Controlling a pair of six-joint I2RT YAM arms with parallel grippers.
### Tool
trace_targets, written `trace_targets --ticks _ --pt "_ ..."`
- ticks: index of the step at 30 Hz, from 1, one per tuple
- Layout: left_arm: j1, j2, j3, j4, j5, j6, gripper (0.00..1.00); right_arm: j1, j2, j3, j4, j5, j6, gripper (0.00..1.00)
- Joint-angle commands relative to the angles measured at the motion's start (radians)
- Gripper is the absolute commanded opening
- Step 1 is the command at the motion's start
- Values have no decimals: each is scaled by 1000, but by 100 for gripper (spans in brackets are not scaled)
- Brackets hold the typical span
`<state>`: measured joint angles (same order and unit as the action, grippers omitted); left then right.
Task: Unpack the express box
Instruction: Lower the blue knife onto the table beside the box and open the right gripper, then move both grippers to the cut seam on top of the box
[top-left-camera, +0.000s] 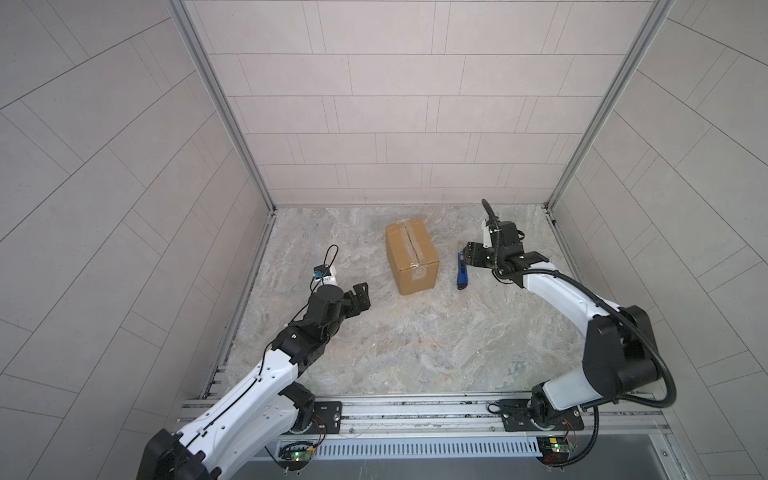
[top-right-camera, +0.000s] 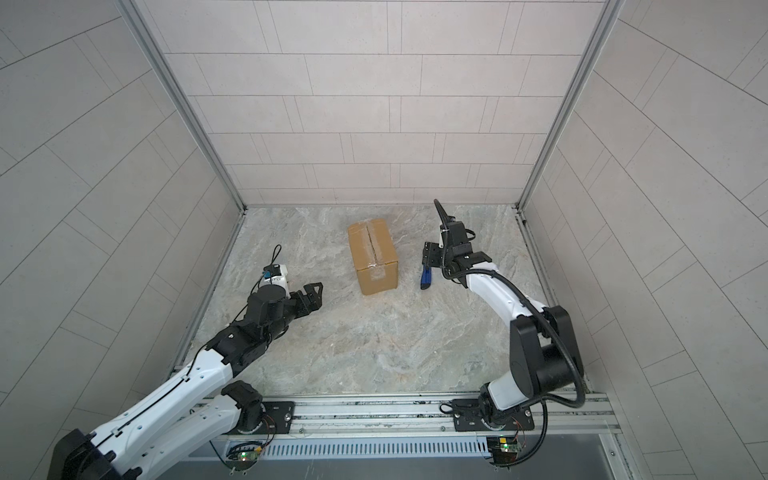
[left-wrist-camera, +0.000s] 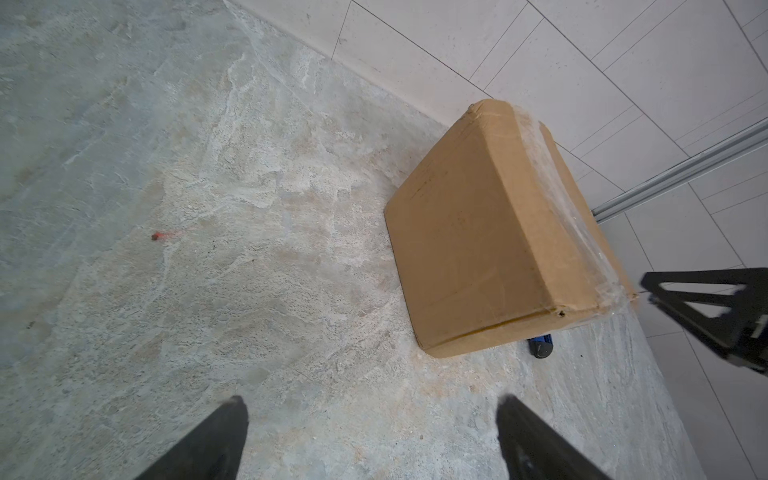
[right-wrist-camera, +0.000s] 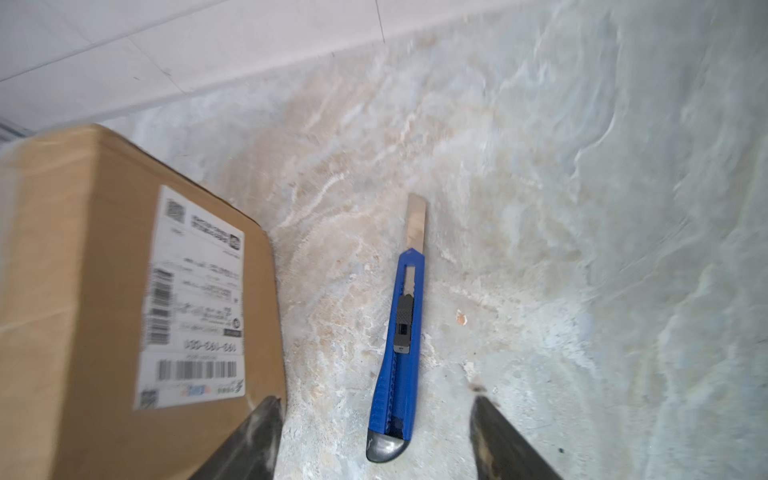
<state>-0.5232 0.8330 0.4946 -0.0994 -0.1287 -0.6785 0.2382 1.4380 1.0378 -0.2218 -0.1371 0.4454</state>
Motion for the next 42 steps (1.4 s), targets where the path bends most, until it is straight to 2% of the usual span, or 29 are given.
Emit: trace_targets --ticks 1,7,11,19,26,31,42 --pt "5 24 44 23 10 58 96 24 -133 -79 -81 -24 23 79" --pt "6 126 124 24 68 117 96 100 -395 -246 22 26 55 86" --pt "6 217 205 78 113 126 97 127 -426 -199 -34 37 29 88" --pt "7 536 473 111 201 176 96 193 -321 -66 -73 10 -7 88" --pt "9 735 602 108 229 169 95 277 -176 72 -131 46 -42 88" --pt "9 797 605 89 219 157 94 333 -46 178 -164 89 -65 87" --pt "14 795 530 150 242 123 92 409 191 358 -214 229 -126 85"
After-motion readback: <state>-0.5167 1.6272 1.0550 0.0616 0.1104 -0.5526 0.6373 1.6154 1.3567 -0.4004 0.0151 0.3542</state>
